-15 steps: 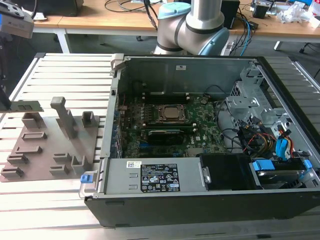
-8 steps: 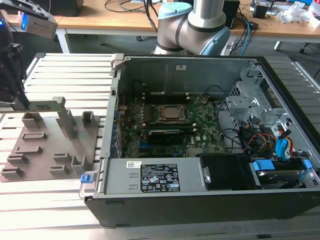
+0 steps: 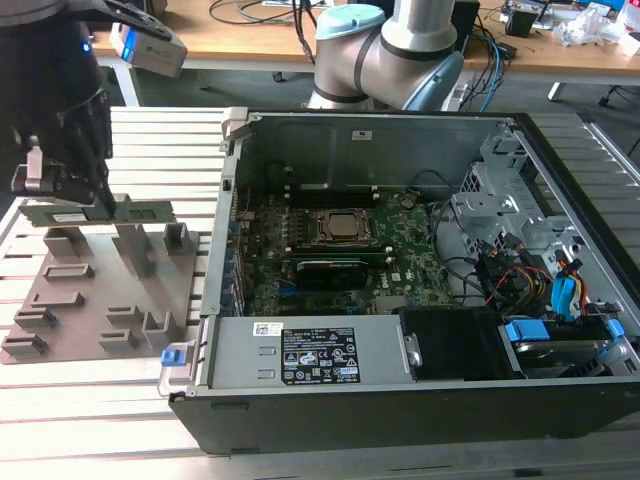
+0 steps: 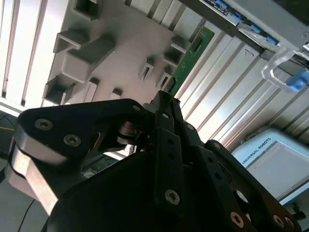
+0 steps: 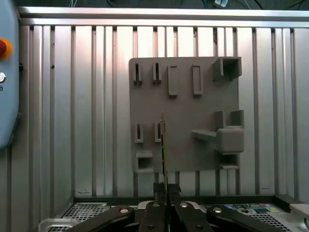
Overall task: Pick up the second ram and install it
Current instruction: 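Pick up the second ram and move it above second insertion slot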
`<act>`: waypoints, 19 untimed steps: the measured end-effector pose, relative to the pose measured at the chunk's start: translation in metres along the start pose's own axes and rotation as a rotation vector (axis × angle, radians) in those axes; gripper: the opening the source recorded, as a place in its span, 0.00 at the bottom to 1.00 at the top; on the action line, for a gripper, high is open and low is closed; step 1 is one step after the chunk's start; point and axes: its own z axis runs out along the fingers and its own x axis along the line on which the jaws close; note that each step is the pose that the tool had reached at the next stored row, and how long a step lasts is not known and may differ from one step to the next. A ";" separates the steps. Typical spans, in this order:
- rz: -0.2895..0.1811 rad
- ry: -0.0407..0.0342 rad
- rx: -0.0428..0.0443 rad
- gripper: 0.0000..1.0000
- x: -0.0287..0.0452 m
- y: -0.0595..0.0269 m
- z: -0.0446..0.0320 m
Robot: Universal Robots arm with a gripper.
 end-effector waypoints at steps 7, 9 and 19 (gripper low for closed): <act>0.000 0.0009 -0.0001 0.14 -0.0005 -0.0416 -0.0017; 0.000 0.0018 0.0000 0.14 -0.0008 -0.0549 -0.0023; 0.000 0.0066 0.0000 0.14 -0.0016 -0.1063 -0.0044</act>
